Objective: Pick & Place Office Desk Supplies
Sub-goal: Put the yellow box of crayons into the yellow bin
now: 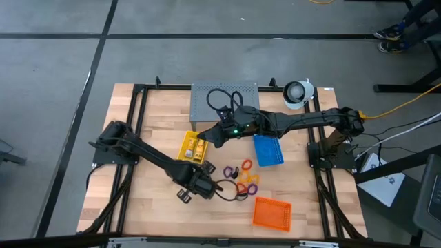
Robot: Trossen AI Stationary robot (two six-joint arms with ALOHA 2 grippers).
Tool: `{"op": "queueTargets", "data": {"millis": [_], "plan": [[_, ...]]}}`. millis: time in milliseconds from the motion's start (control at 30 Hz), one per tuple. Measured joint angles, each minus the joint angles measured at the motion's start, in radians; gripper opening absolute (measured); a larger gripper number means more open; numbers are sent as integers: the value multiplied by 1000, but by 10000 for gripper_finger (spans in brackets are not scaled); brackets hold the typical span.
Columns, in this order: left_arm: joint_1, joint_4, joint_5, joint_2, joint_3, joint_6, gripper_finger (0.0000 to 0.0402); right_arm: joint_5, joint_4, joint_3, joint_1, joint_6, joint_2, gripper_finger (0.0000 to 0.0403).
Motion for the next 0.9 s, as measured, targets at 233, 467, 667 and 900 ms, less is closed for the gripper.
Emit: {"op": "queueTargets", "data": {"millis": [233,467,667,900], "plan": [[0,-37,-3,-42,1,-79,86,-3,99,0,-17,-52,0,160],[10,-77,45,-42,1,-142,86,27,111,0,-25,-211,-75,160],[43,-76,111,-42,1,-168,86,101,41,0,-19,-310,-202,160],[104,-76,122,-51,1,-172,86,169,-68,0,-19,-344,-316,160]]}}
